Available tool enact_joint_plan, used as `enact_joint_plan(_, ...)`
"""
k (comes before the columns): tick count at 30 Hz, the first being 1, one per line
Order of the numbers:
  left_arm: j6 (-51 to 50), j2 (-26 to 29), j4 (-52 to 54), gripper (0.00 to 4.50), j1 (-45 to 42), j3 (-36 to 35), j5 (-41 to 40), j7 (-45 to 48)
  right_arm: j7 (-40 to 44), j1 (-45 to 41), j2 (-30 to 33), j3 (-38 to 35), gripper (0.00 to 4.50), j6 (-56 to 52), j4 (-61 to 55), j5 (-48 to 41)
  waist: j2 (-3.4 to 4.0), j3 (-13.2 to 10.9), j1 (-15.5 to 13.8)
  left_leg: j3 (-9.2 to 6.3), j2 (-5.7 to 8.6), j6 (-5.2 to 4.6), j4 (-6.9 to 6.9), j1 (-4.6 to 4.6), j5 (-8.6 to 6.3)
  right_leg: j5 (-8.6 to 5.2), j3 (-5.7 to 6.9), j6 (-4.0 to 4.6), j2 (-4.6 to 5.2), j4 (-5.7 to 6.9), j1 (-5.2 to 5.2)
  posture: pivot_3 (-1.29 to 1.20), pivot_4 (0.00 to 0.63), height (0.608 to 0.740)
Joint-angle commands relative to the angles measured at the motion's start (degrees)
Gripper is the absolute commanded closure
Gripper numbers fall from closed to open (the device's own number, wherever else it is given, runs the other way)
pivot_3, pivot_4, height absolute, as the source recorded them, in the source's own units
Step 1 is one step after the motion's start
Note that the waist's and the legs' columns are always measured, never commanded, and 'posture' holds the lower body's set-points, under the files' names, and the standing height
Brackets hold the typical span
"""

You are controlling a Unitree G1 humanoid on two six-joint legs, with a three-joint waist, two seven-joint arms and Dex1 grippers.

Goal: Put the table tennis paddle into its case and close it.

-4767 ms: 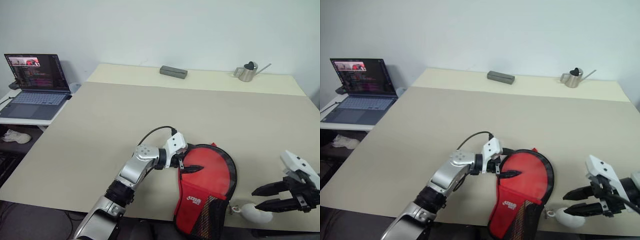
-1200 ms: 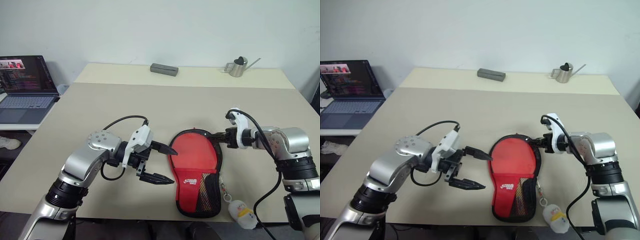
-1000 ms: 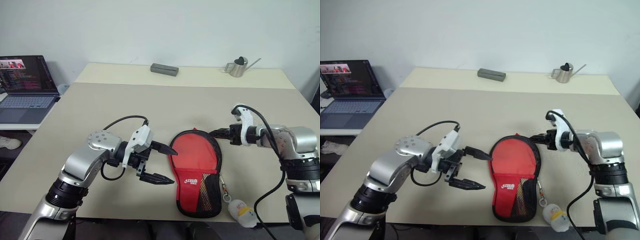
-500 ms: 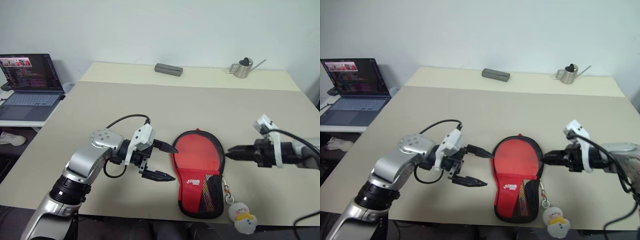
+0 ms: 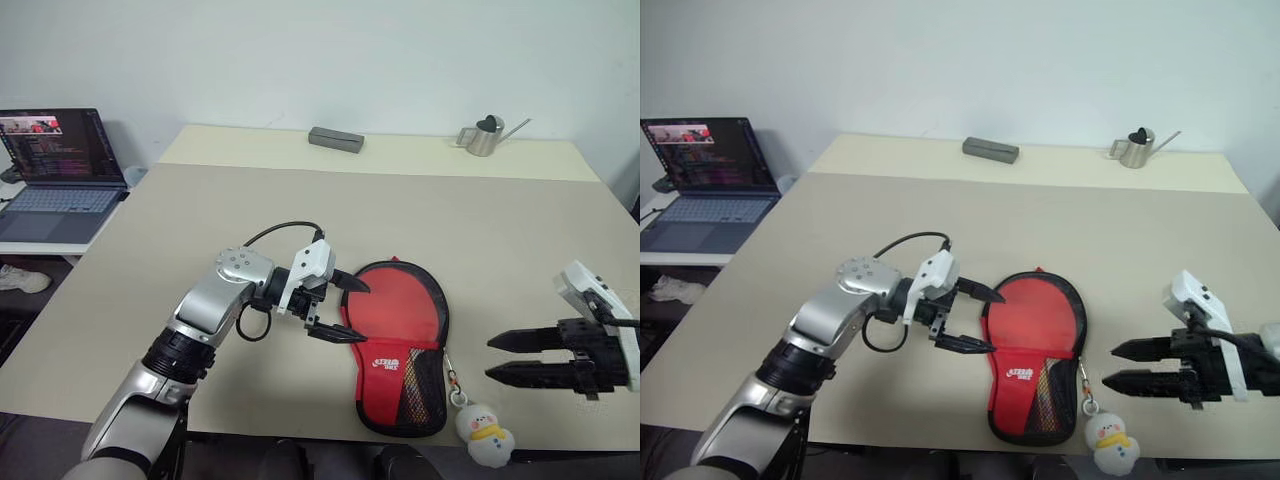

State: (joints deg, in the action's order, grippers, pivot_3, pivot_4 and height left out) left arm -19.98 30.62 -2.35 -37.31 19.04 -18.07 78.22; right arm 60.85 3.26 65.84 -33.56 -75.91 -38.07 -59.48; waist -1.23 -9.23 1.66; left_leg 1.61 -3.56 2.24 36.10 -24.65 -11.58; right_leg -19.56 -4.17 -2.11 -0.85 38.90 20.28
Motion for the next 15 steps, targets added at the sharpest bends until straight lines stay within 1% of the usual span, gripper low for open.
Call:
enact_joint_plan(1,2.6,-1.4,-1.2,0.00,-1.7,0.8,1.8,-0.2,4.2,5.8,2.7,-6.0,0.35,3.0,-4.8,2.4,0.00,0.0,0.0,0.00,0.01,0.00,0.00,0.00,0.00,0.00,0.01,0.00,0.00,-0.01,-0.01,0.00,0.150,0.740)
enact_joint_plan(2,3.1,-1.9,-1.7,0.00,-1.9,1.1,2.4,-0.4,4.8,7.7,2.9,-7.6,0.06,3.7,-5.5,3.3,-0.01,0.0,-0.1,-0.01,0.01,0.00,0.01,0.00,0.00,0.00,0.02,-0.01,0.00,-0.01,-0.02,0.00,0.150,0.740)
enact_joint_plan(3,3.6,-2.4,-2.2,0.00,-2.1,1.3,2.9,-0.7,5.3,9.1,2.8,-9.2,0.02,3.9,-5.9,3.5,-0.02,0.0,-0.1,-0.01,0.03,0.00,0.02,-0.01,0.00,0.00,0.03,-0.01,0.01,-0.02,-0.04,0.00,0.150,0.740)
enact_joint_plan(7,6.4,-7.1,-6.1,0.00,-3.7,2.6,6.2,-4.1,4.5,12.4,0.4,-14.7,0.02,4.2,-7.6,2.8,-0.05,0.0,-0.1,-0.03,0.05,0.00,0.10,-0.01,0.00,-0.01,0.04,-0.03,0.02,-0.01,-0.09,0.00,0.150,0.740)
enact_joint_plan(11,8.2,-11.2,-9.6,0.00,-4.6,4.3,8.5,-5.5,1.6,13.9,-2.4,-17.3,0.02,3.1,-9.6,-0.5,-0.06,0.0,-0.1,-0.04,0.07,0.00,0.08,-0.01,0.00,0.00,0.04,-0.02,0.01,-0.02,-0.10,0.00,0.150,0.740)
enact_joint_plan(15,11.7,-16.7,-15.1,0.00,-5.0,5.7,11.2,-8.3,-0.6,17.1,-4.2,-20.5,0.02,1.5,-11.9,-3.8,-0.05,0.0,-0.1,-0.05,0.08,0.00,0.05,-0.01,0.00,0.00,0.04,-0.02,0.00,-0.02,-0.09,0.00,0.150,0.740)
